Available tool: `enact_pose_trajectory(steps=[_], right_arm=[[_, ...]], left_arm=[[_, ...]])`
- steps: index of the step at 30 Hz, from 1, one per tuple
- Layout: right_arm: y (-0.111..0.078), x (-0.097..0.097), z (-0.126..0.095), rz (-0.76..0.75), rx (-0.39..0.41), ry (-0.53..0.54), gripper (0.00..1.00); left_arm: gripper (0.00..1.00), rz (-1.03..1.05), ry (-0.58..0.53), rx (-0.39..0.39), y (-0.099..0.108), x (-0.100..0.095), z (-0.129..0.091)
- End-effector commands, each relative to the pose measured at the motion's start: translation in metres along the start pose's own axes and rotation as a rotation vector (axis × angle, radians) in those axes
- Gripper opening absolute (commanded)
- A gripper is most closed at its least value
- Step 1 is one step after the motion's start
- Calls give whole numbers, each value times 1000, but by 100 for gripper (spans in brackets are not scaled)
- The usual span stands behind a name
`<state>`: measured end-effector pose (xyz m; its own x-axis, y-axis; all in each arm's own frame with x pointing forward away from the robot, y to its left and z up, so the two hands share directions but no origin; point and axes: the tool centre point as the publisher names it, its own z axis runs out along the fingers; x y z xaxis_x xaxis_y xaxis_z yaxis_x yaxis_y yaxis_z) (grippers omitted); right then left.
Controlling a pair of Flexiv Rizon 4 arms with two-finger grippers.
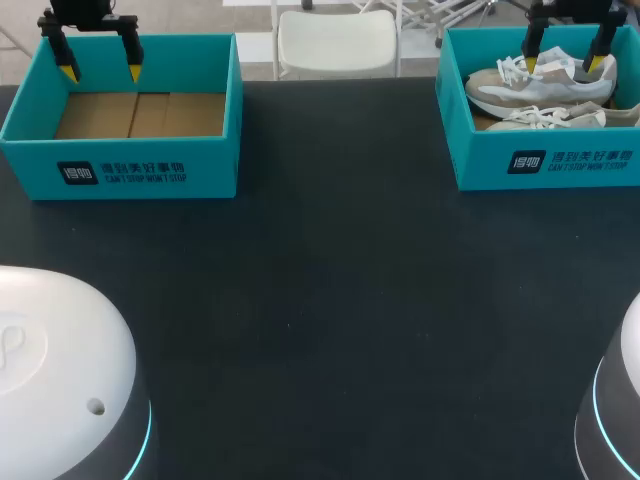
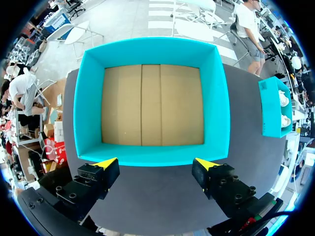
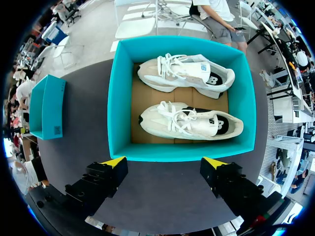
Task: Take the shoe out of the shoebox, open the shoe tongue, remove and reinsert the insole, then place the shoe into the shoebox
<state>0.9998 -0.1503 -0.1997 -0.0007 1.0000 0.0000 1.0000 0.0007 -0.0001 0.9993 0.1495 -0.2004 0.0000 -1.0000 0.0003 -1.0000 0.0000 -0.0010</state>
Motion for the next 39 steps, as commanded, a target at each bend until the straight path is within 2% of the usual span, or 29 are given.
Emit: enact_pose_trajectory(steps=[1,22,24,33,39], right_arm=[[0,0,0,0,0,0,100],[0,0,0,0,0,0,100],[0,-12,3,28,-6,25,100],[4,-82,22,102,-68,-59,100],[7,-113,39,128,-75,-83,100]], left_arm=[[100,0,0,0,0,0,0],[100,0,0,0,0,0,0],[100,0,0,0,0,0,0],[100,0,0,0,0,0,0],[100,0,0,0,0,0,0]])
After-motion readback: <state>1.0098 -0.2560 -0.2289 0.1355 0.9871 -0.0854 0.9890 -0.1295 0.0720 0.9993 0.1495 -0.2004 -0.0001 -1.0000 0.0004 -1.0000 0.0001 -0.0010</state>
